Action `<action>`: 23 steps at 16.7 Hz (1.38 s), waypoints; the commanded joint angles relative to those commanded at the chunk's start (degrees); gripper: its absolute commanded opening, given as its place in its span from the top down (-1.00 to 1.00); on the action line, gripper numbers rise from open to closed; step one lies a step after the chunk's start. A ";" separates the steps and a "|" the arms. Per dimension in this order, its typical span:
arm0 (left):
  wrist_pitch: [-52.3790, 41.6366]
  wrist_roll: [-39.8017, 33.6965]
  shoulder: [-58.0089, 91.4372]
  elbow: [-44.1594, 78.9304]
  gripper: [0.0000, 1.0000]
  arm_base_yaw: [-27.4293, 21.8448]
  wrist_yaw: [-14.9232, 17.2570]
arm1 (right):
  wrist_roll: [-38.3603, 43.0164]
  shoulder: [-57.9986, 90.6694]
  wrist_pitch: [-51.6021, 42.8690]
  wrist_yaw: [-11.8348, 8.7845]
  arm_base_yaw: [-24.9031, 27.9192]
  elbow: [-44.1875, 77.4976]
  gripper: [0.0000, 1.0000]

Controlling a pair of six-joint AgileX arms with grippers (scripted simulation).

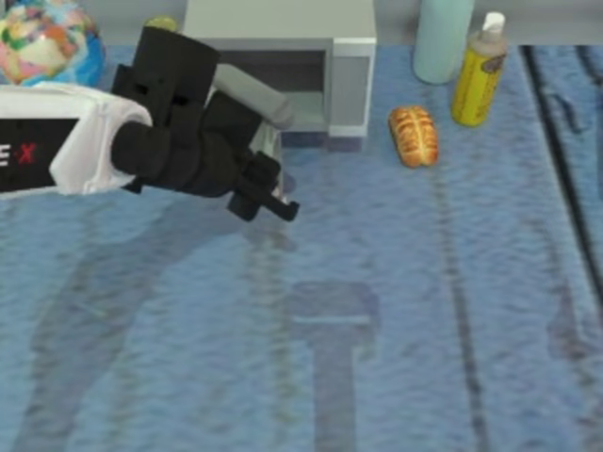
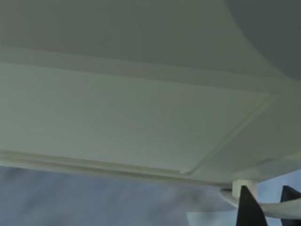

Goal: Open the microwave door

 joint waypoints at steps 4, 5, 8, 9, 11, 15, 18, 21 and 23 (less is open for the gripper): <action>0.00 0.00 0.00 0.00 1.00 0.00 0.00 | 0.00 0.00 0.00 0.00 0.00 0.00 -1.00; 0.00 0.00 0.00 0.00 1.00 0.00 0.00 | 0.00 0.00 0.00 0.00 0.00 0.00 -1.00; -0.03 -0.28 0.00 0.00 1.00 -0.45 0.43 | 0.00 0.00 0.00 0.00 0.00 0.00 -1.00; -0.10 -0.13 -0.01 -0.07 1.00 -0.37 0.54 | 0.00 0.00 0.00 0.00 0.00 0.00 -1.00; -0.50 1.15 -0.17 -0.44 1.00 0.26 1.32 | 0.00 0.00 0.00 0.00 0.00 0.00 -1.00; -0.95 4.30 -0.99 -0.78 1.00 1.76 3.39 | 0.00 0.00 0.00 0.00 0.00 0.00 -1.00; -1.28 5.14 -1.00 -1.05 1.00 2.20 3.96 | 0.00 0.00 0.00 0.00 0.00 0.00 -1.00; -1.28 5.14 -1.00 -1.05 1.00 2.20 3.96 | 0.00 0.00 0.00 0.00 0.00 0.00 -1.00; -1.28 5.14 -1.00 -1.05 1.00 2.20 3.96 | 0.00 0.00 0.00 0.00 0.00 0.00 -1.00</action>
